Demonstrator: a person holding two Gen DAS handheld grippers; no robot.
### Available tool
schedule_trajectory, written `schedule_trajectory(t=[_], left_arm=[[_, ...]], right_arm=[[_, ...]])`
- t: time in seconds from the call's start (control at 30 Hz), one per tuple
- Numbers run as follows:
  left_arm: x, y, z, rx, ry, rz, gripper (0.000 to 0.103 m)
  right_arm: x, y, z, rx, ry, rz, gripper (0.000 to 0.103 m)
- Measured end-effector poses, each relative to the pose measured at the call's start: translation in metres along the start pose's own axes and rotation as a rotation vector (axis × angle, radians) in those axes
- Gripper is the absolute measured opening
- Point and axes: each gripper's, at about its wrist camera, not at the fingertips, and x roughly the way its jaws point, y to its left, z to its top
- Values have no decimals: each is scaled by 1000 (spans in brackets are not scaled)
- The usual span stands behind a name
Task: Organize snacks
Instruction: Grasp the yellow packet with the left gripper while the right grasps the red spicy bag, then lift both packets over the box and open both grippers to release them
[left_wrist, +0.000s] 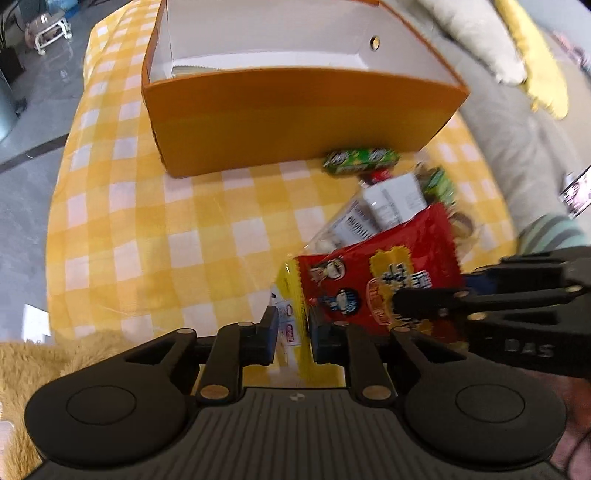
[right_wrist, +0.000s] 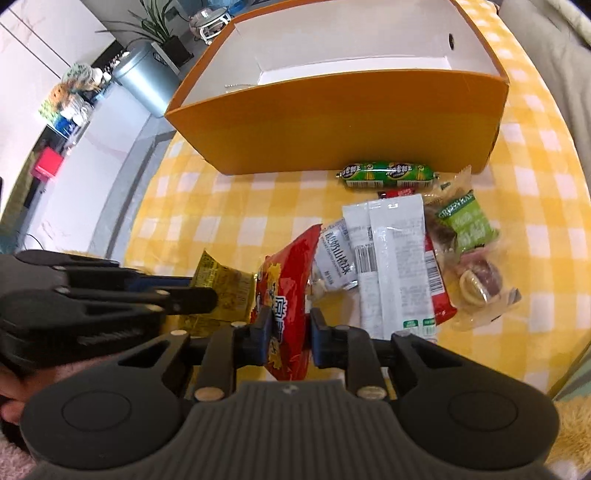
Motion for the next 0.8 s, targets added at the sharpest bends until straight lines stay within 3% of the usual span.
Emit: schedule_trajectory(t=[0.3, 0.33, 0.37, 0.4, 0.5, 0.57, 0.8], left_arm=[[10, 7, -5, -27, 14, 51, 16], [10, 7, -5, -27, 13, 54, 16], [9, 7, -6, -28, 11, 55, 16], [9, 6, -6, -29, 10, 56, 15], [9, 5, -6, -38, 10, 62, 15], [9, 6, -5, -53, 11, 62, 14], [-13, 8, -5, -96, -31, 48, 11]], right_arm=[[8, -1, -1, 38, -1, 81, 20], [8, -3, -1, 46, -1, 91, 25], [9, -4, -1, 57, 0, 102, 36], [11, -6, -1, 71, 0, 115, 38], [16, -7, 0, 80, -1, 105, 37], [22, -8, 2, 88, 1, 121, 21], [7, -3, 0, 59, -57, 116, 21]])
